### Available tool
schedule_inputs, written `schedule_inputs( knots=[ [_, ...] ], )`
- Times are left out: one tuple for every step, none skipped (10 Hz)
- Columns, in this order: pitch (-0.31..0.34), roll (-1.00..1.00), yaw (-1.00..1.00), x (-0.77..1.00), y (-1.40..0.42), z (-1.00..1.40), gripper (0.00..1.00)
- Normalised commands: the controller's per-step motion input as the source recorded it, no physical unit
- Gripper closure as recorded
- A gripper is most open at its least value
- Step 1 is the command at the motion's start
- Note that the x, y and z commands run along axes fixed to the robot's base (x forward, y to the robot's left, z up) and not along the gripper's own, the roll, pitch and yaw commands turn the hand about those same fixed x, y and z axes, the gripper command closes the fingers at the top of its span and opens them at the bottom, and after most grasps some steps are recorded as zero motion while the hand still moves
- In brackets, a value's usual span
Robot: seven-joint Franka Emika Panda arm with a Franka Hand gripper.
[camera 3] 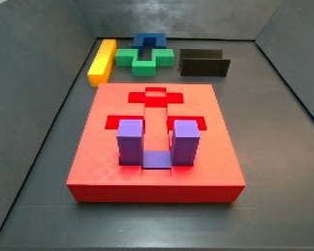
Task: Pick up the blue object. Move up. Place the blue object on the fixture. Regrasp the blue object. Move to above the board. Insert the blue object.
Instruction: Pick up the blue object.
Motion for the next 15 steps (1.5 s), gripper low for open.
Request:
schedule_inputs(
  knots=[
    [0.000,0.00,0.00,0.01,0.00,-0.01,0.00],
    [0.010,0.09,-0.24,0.29,-0.18,-0.41,0.00],
    [0.000,0.16,-0.20,0.21,-0.26,-0.78,0.00],
    [-0.071,0.16,-0.08,0.00,-0.31,-0.91,0.00],
    [-0.097,0.08,0.00,0.00,-0.24,-0.76,0.00],
    [0.000,0.11,0.00,0.00,-0.05,-0.46,0.00],
    [0.000,0.00,-0.08,-0.26,0.37,-0.29,0.00],
    [0.109,-0.07,-0.09,0.02,0.82,0.00,0.00],
    [0.173,-0.03,-0.11,0.19,0.78,0.01,0.00],
    [0.199,0.00,-0.11,0.41,0.72,-0.03,0.00],
    [0.063,0.08,0.00,0.03,0.28,-0.52,0.00],
    [0.060,0.05,0.00,0.23,0.32,-0.45,0.00],
    [0.143,0.00,0.00,0.69,0.46,-0.21,0.00],
    [0.177,0.00,0.00,0.98,0.38,-0.22,0.00],
    [0.181,0.00,0.00,0.94,0.44,-0.25,0.00]
  ],
)
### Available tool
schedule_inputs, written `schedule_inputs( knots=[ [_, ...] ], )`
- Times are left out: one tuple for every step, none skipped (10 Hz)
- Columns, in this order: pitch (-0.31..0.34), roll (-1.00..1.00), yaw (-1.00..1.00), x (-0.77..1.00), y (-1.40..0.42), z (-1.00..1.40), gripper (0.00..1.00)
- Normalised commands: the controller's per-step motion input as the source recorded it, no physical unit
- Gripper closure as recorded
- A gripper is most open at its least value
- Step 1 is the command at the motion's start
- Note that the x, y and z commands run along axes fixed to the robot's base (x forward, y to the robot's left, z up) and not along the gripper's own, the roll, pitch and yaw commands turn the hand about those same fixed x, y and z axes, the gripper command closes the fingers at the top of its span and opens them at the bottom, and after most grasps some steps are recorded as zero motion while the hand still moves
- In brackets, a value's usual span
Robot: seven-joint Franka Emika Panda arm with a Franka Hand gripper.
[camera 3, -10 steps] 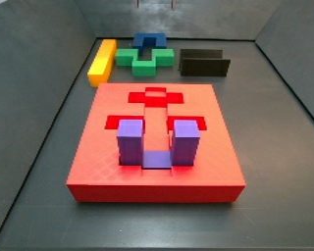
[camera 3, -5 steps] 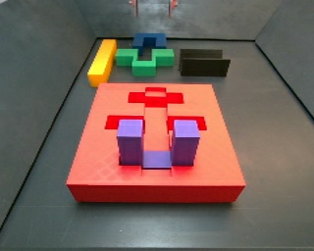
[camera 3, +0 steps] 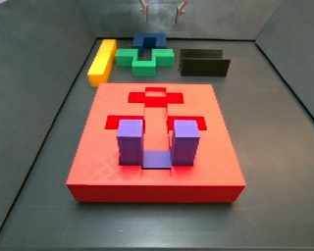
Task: Pick up the blue object. Move up. Place the blue object on the fixture. Regrasp the blue object. Move to above the board. Insert the blue object.
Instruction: Pick up the blue object.
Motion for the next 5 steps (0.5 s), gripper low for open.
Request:
schedule_inputs(
  knots=[
    [0.123,0.01,0.10,0.59,0.21,-0.45,0.00],
    [0.051,0.00,0.00,0.53,0.06,-0.36,0.00],
    [-0.019,-0.04,0.00,0.22,0.00,-0.39,0.00],
    [-0.060,-0.05,0.03,0.00,0.00,-0.35,0.00],
    [-0.059,-0.07,0.02,-0.03,0.00,-0.27,0.00]
  ],
)
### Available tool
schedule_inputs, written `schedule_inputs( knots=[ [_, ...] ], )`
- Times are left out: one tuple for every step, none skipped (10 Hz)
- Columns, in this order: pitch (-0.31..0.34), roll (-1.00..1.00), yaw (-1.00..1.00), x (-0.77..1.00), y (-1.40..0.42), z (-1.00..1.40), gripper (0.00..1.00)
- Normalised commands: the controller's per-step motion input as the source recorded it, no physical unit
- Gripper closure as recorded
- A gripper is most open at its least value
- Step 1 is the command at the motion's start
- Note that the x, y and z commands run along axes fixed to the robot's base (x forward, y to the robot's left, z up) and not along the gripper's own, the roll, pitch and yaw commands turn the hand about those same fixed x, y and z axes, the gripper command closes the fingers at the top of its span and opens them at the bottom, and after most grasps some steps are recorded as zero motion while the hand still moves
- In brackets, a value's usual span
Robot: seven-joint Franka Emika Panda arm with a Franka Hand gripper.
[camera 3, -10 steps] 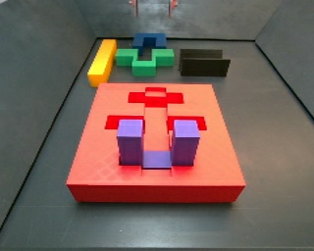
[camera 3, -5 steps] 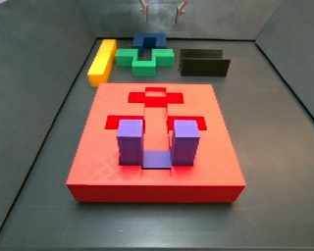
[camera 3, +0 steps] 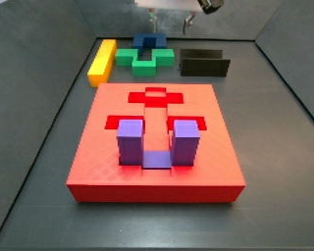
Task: Pick up the blue object. Move up. Place the blue object on the fixture. Regrasp the blue object. Move to above the board. Insert the blue object.
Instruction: Pick up the blue object.
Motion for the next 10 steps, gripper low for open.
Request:
schedule_inputs(
  knots=[
    [-0.049,-0.05,0.03,0.00,0.03,-0.28,0.00],
    [-0.030,-0.02,0.00,-0.18,0.02,-0.33,0.00],
    [-0.070,-0.09,0.00,-0.33,0.00,-0.17,0.00],
    [-0.130,-0.12,0.00,-0.12,0.00,-0.15,0.00],
    [-0.191,-0.16,0.00,-0.03,0.00,-0.16,0.00],
    [-0.259,-0.22,0.00,-0.11,0.00,-0.12,0.00],
    [-0.283,-0.29,0.00,-0.07,0.02,-0.05,0.00],
    [-0.276,-0.30,0.00,-0.06,0.04,-0.05,0.00],
    [-0.229,-0.26,0.01,-0.01,0.02,-0.11,0.00],
    [-0.237,-0.27,0.01,0.00,0.01,-0.12,0.00]
  ],
)
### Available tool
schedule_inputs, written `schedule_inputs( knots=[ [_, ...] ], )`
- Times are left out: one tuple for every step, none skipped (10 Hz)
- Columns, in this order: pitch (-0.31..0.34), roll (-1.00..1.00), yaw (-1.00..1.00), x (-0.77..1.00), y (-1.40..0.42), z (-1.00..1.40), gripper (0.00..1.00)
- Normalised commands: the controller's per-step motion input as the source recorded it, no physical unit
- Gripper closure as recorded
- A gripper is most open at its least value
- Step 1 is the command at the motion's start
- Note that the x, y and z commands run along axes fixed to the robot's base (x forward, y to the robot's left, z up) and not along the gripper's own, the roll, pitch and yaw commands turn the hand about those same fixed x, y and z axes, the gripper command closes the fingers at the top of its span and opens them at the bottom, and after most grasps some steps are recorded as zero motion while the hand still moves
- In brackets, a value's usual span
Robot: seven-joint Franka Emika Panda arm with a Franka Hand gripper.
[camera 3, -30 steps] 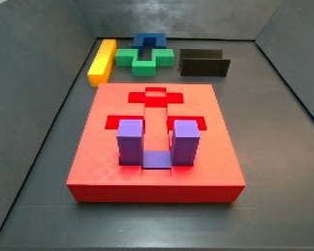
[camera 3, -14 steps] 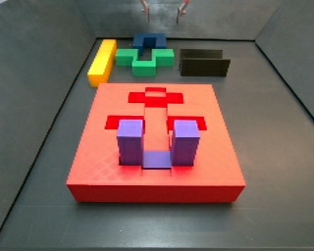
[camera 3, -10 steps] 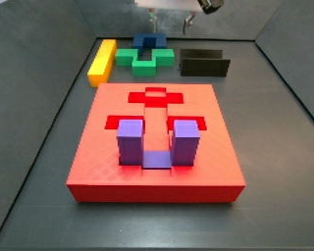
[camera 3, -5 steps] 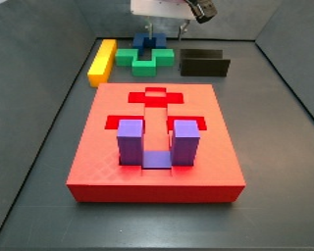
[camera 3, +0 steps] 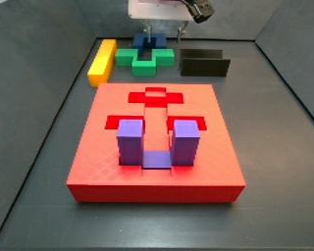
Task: Pick up the blue object. Move up. Place the blue object on the fixture. Regrasp the blue object. Move to above the board. Insert the blue object.
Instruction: Pick up the blue object.
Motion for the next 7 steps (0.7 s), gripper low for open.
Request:
schedule_inputs(
  knots=[
    [-0.190,-0.19,0.00,0.00,0.00,-0.15,0.00],
    [-0.061,-0.04,0.00,0.16,0.00,-0.26,0.00],
    [-0.060,-0.02,0.00,0.13,0.00,-0.33,0.00],
    [0.000,0.00,0.00,0.00,0.00,-0.24,0.00],
    [0.000,0.00,-0.01,0.00,0.00,-0.15,0.00],
    [-0.014,-0.01,-0.01,0.00,0.00,-0.10,0.00],
    [-0.036,-0.02,0.00,0.00,0.00,-0.03,0.00]
  ],
)
